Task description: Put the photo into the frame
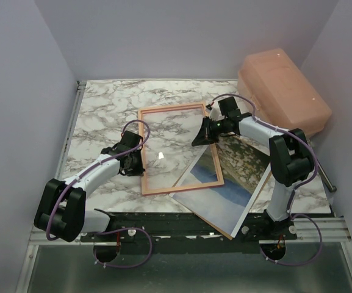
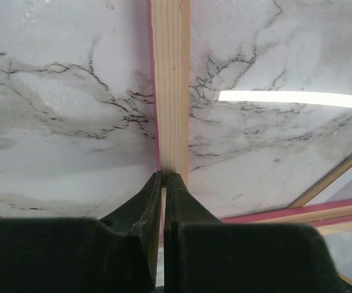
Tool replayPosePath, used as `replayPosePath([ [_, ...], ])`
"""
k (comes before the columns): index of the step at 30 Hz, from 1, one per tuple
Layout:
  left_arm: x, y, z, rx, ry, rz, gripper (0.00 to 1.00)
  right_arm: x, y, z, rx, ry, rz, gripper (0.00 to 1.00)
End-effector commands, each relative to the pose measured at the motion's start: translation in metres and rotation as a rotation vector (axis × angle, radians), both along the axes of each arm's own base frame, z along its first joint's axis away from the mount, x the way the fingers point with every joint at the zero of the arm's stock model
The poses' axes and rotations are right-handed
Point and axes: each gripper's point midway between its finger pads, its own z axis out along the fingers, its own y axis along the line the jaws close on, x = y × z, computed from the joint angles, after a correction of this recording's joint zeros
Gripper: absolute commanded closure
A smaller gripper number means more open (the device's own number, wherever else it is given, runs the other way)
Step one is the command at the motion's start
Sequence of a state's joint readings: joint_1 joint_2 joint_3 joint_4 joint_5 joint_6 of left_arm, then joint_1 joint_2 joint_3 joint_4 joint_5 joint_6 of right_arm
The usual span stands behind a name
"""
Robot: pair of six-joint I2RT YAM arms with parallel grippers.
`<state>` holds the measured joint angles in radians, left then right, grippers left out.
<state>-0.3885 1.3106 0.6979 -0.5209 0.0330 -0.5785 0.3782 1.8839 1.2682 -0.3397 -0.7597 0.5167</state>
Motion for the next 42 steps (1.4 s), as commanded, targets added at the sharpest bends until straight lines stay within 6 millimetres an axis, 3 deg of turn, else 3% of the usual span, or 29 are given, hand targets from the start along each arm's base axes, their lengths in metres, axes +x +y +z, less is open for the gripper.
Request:
replayPosePath([
  [1, -0.015, 0.007, -0.017, 0.059, 0.068, -0.02, 0.93, -0.01, 0.007, -0.006, 0.016, 0.021, 0.026, 0.78],
  [3, -0.015, 0.007, -0.017, 0.059, 0.068, -0.02, 0.93, -0.008, 0.006, -0.007, 0.004, 0.017, 0.021, 0.63],
  [6, -0.016, 0.007, -0.018, 0.06, 0.069, -0.021, 0.93, -0.005, 0.004, -0.008, -0.021, 0.007, 0.012, 0.5],
  [19, -0.016, 0.005, -0.018, 0.061, 0.072, -0.028, 0.93, -0.003, -0.003, -0.034, -0.201, 0.031, -0.018, 0.2],
  [24, -0.016, 0.005, -0.018, 0.062, 0.073, -0.029, 0.93, -0.003, -0.014, -0.045, -0.292, 0.032, -0.044, 0.13],
  [30, -0.015, 0.008, -0.018, 0.083, 0.066, -0.023, 0.93, -0.001, -0.026, -0.044, -0.369, 0.007, -0.077, 0.07],
  [42, -0.016, 0.008, -0.019, 0.094, 0.069, -0.027, 0.93, -0.004, -0.035, -0.035, -0.408, -0.007, -0.094, 0.06],
])
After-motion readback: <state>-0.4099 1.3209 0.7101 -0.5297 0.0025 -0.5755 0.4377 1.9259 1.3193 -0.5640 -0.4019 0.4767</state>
